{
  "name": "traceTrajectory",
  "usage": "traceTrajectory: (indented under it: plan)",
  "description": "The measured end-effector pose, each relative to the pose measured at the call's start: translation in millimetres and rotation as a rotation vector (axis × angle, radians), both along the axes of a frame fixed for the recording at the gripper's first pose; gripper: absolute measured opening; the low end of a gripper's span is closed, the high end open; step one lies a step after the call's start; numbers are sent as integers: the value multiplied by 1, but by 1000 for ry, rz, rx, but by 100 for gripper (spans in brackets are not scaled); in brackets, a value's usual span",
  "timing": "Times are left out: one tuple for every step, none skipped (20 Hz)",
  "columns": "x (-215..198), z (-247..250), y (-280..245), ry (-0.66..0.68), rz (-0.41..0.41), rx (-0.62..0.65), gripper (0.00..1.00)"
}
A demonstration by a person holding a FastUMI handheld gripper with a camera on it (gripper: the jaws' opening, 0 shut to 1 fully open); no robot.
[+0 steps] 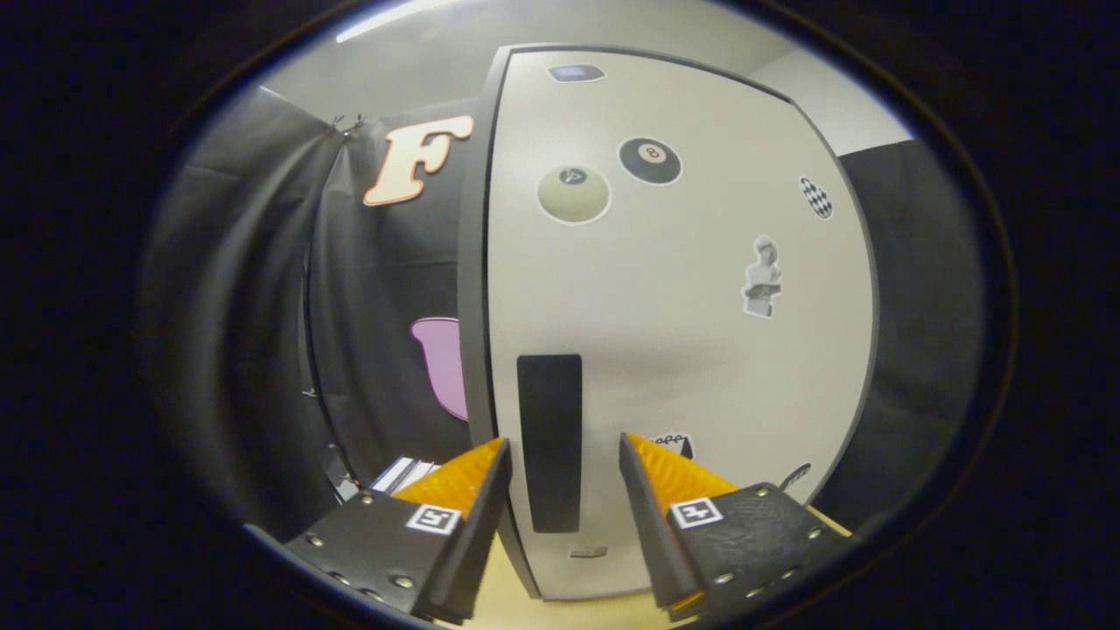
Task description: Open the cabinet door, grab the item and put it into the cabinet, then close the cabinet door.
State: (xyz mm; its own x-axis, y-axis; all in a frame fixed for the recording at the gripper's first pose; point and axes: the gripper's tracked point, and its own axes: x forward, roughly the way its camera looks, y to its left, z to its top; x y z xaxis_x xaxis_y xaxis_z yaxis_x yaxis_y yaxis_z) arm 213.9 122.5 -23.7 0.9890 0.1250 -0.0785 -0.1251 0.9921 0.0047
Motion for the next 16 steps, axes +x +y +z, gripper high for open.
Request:
traceTrajectory:
  plan:
    - [3, -3, 0, 15, -4, -2, 72]
    - [4, -6, 0, 27, -8, -4, 67]
    - [5, -6, 3, 30, -4, 1, 67]
    - [5, -7, 7, 30, 6, 3, 54]
    - [6, -6, 6, 26, 1, 0, 40]
    - [8, -10, 6, 39, -1, -3, 37]
    - [9, -15, 7, 60, 2, -3, 37]
    - [11, -18, 8, 64, 8, 4, 37]
    - [11, -16, 9, 62, 1, 17, 29]
    - [10, -16, 7, 57, -8, 19, 29]
    - [8, -15, 7, 52, -22, 23, 29]
    - [7, -15, 6, 55, -34, 31, 29]
    - [6, -16, 6, 60, -43, 39, 29]
    - [6, -17, 5, 63, -45, 39, 29]
    - [5, -16, 5, 62, -44, 38, 29]
    - [3, -16, 4, 60, -42, 36, 29]
